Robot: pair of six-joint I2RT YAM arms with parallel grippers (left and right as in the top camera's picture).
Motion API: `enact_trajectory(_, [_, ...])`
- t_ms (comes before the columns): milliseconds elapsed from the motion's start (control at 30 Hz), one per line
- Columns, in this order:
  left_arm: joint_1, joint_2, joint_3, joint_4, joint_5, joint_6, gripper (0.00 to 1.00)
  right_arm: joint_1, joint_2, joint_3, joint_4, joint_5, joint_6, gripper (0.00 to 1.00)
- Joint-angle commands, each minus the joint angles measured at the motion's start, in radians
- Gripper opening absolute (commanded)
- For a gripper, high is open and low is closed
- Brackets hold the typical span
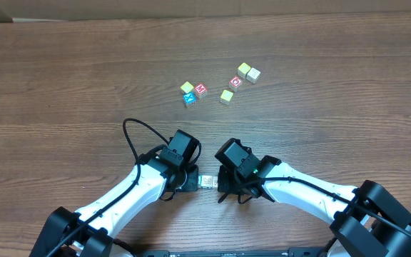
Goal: Flip 5 blocks
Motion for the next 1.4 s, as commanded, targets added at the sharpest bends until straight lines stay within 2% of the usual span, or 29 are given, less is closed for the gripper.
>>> enact_trajectory(0, [0.002, 0.007, -0.003, 0.018, 0.019, 0.036, 0.04, 0.01, 0.008, -0.006, 0.01, -0.055, 0.051, 0.04])
enact_trajectory(633, [0.002, 0.122, -0.003, 0.092, 0.011, 0.008, 0.04, 0.01, 0.008, -0.006, -0.008, -0.077, 0.13, 0.04])
enact_trajectory(900, [0.002, 0.124, -0.003, 0.098, 0.0, 0.01, 0.04, 0.01, 0.008, -0.006, -0.008, -0.08, 0.139, 0.04])
enact_trajectory(1367, [0.002, 0.124, -0.003, 0.13, -0.057, 0.01, 0.04, 0.01, 0.008, -0.006, -0.008, -0.1, 0.24, 0.04])
